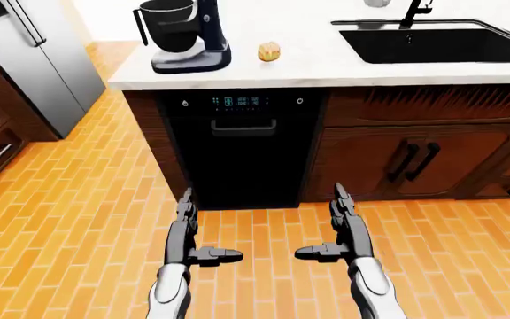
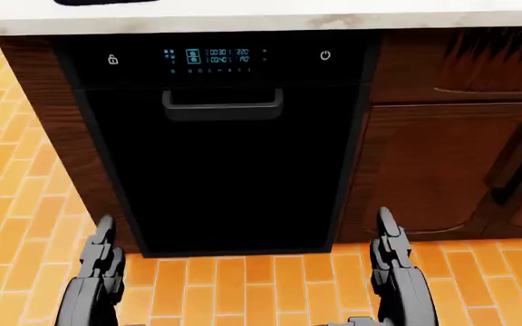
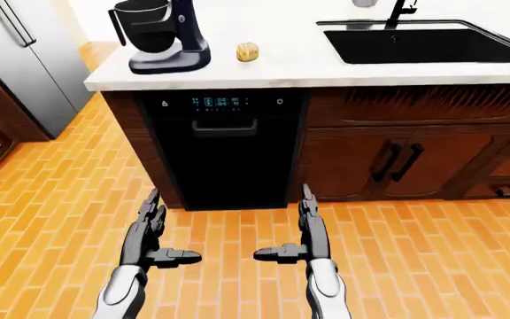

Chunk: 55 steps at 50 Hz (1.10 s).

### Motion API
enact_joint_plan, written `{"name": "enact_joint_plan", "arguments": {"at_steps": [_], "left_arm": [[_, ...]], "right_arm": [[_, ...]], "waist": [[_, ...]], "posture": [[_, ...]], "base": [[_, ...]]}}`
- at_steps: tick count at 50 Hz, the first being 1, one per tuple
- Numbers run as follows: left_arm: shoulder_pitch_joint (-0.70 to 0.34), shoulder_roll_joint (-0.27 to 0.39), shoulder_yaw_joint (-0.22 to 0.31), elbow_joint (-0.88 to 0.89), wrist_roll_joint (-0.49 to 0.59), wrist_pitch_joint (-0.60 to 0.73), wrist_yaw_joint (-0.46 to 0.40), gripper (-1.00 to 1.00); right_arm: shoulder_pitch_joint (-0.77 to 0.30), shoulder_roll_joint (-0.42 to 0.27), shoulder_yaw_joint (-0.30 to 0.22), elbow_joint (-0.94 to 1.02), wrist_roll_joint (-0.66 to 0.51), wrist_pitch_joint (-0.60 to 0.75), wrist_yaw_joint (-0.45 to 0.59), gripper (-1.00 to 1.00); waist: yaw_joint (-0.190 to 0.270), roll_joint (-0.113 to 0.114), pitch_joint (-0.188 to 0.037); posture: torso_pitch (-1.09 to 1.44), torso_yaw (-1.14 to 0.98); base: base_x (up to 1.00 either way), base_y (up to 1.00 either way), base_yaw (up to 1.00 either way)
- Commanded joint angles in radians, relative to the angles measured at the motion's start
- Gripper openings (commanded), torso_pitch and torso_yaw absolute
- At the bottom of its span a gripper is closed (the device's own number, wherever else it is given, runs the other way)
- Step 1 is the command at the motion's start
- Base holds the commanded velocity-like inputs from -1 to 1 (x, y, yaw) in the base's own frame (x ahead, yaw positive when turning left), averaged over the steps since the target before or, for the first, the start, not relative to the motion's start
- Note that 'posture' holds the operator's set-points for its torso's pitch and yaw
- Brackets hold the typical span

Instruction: Place the bread in the stand mixer bowl.

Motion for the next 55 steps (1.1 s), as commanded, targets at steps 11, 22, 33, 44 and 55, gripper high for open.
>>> {"name": "enact_joint_plan", "arguments": {"at_steps": [11, 22, 33, 44, 55], "left_arm": [[-0.069, 0.011, 0.028, -0.167, -0.030, 0.062, 0.005, 1.00], [-0.183, 0.029, 0.024, -0.307, 0.003, 0.230, 0.035, 1.00], [-0.243, 0.048, 0.052, -0.443, -0.019, 0.367, 0.039, 1.00], [-0.243, 0.056, 0.064, -0.487, -0.047, 0.406, 0.051, 1.00], [-0.233, 0.059, 0.073, -0.470, -0.055, 0.382, 0.053, 1.00]], "right_arm": [[-0.033, -0.017, -0.013, -0.276, -0.071, 0.044, -0.011, 1.00], [-0.105, -0.028, -0.022, -0.411, -0.094, 0.151, -0.006, 1.00], [-0.183, -0.047, -0.032, -0.558, -0.127, 0.311, 0.020, 1.00], [-0.198, -0.045, -0.027, -0.577, -0.143, 0.338, 0.020, 1.00], [-0.190, -0.040, -0.016, -0.569, -0.174, 0.342, 0.012, 1.00]], "waist": [[0.009, -0.006, -0.076], [0.008, -0.005, -0.092], [0.007, -0.005, -0.088], [0.007, 0.003, -0.061], [0.002, 0.010, -0.080]], "posture": [[0.00, 0.00], [0.00, 0.00], [0.00, 0.00], [0.00, 0.00], [0.00, 0.00]], "base": [[0.00, 0.00, 0.00], [0.00, 0.00, 0.00], [0.00, 0.00, 0.00], [0.09, 0.00, 0.00], [0.04, 0.04, 0.00]]}}
